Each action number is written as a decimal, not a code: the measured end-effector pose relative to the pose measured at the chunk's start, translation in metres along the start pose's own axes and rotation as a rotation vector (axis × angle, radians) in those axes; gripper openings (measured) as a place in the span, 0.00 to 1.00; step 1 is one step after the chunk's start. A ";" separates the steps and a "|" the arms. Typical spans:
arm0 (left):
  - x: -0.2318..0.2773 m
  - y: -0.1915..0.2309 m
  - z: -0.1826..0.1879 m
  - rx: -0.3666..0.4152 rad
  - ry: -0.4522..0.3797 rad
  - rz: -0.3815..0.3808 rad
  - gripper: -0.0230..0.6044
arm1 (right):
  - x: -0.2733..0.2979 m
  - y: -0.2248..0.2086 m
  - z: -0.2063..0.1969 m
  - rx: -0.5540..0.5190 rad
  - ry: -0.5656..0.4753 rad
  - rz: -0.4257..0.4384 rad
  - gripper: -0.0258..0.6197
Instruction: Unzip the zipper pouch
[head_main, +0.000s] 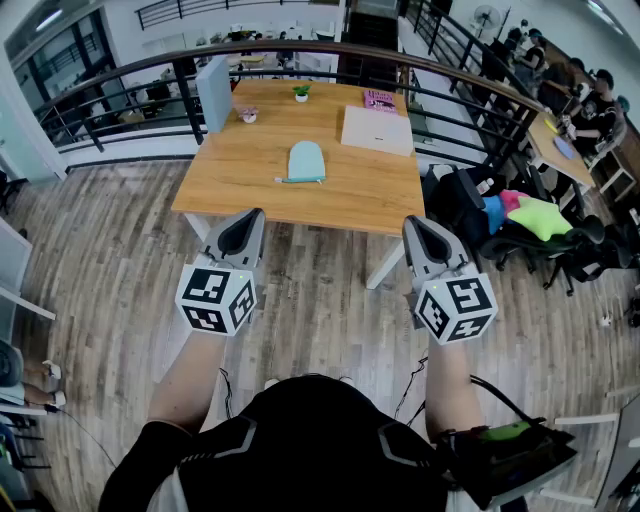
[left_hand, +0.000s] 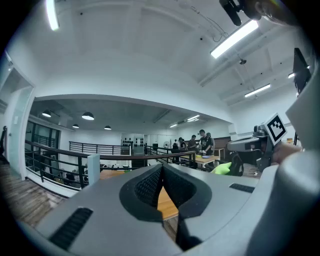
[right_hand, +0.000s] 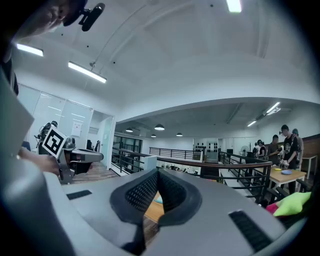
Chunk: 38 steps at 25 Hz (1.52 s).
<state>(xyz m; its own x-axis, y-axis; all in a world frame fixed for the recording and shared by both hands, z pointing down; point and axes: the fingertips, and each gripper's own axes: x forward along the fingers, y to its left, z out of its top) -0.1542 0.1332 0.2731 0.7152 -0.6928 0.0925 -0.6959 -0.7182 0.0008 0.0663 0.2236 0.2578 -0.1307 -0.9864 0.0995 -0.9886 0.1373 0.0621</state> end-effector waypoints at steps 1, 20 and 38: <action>0.001 -0.001 0.000 0.004 0.004 0.004 0.08 | 0.000 -0.002 0.000 -0.001 0.001 0.002 0.05; -0.008 0.003 0.010 0.020 -0.020 0.054 0.08 | 0.000 -0.008 0.009 0.014 -0.024 0.018 0.06; -0.007 -0.014 0.016 0.011 -0.027 0.020 0.24 | -0.002 -0.010 0.016 0.015 -0.055 0.072 0.23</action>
<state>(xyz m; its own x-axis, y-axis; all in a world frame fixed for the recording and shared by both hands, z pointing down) -0.1489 0.1469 0.2565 0.7030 -0.7082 0.0651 -0.7091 -0.7050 -0.0118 0.0756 0.2223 0.2411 -0.2051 -0.9775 0.0488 -0.9774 0.2072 0.0419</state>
